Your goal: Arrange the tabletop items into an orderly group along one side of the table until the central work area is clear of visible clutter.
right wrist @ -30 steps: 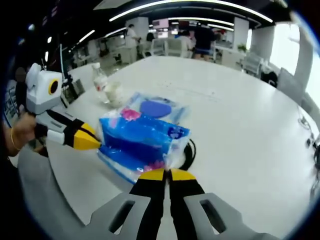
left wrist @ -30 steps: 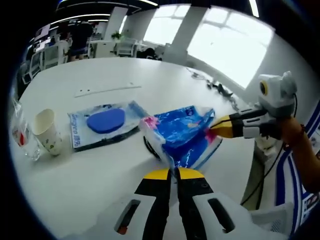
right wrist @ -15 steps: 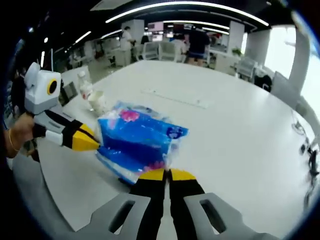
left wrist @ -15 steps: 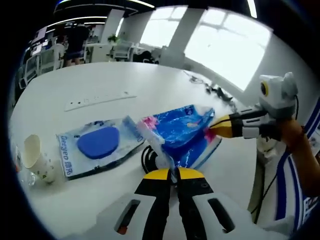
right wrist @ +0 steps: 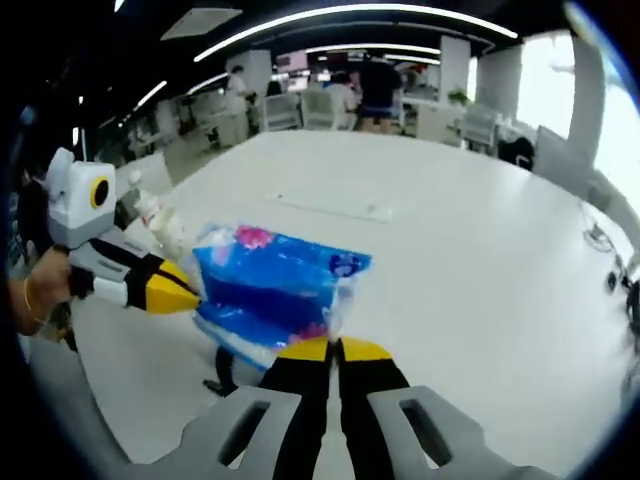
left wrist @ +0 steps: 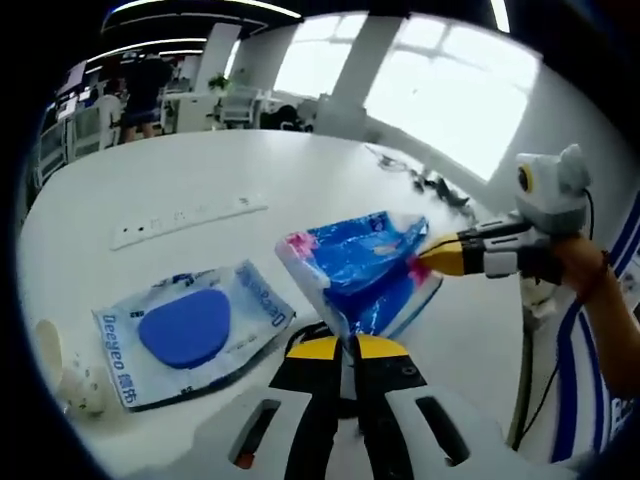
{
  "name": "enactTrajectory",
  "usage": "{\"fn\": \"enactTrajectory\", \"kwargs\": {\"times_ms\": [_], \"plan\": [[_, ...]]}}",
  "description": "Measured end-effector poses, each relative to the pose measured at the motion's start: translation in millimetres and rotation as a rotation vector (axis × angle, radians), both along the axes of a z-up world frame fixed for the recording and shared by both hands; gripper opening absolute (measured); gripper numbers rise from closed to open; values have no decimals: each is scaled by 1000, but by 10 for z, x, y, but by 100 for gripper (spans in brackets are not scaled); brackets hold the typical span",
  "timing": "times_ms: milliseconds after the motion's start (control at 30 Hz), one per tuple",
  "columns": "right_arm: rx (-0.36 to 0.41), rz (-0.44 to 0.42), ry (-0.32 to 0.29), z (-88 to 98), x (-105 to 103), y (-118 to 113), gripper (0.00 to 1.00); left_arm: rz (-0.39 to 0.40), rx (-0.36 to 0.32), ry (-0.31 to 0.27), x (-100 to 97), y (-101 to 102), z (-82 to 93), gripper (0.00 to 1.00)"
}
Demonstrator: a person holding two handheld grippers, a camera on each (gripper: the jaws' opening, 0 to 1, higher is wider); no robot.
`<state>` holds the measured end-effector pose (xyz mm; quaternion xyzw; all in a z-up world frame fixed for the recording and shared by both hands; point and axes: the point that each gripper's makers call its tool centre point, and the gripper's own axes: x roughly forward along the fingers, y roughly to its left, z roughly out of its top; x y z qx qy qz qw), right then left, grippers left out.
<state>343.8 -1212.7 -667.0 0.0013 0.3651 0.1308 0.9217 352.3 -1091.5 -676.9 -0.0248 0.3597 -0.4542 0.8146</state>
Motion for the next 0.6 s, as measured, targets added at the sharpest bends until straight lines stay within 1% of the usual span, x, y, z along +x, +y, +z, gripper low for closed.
{"fn": "enactTrajectory", "kwargs": {"times_ms": [33,67,133,200,233,300,400,467,567,600], "plan": [[-5,3,-2,-1,15,-17,0,2,2,3,0,-16,-11,3],[-9,0,-9,-2,45,-42,0,24,-10,9,20,-55,-21,3],[-13,-2,-15,-11,88,-81,0,38,-12,-3,38,-92,-24,3],[3,-8,-23,-40,137,-94,0,52,-8,-11,57,-113,-39,3],[23,-17,-19,-75,193,-134,0,62,-5,-6,76,-127,-63,3],[33,-26,-21,-121,265,-187,0,71,-5,2,88,-145,-96,3],[31,-30,-21,-182,326,-229,0,89,-9,14,148,-205,-149,3],[23,-27,-24,-207,319,-201,0,107,-8,16,216,-230,-196,3],[23,-34,-28,-255,389,-260,0,132,-15,45,268,-268,-258,3],[20,-36,-31,-277,422,-288,0,139,-19,46,289,-285,-271,3]]}}
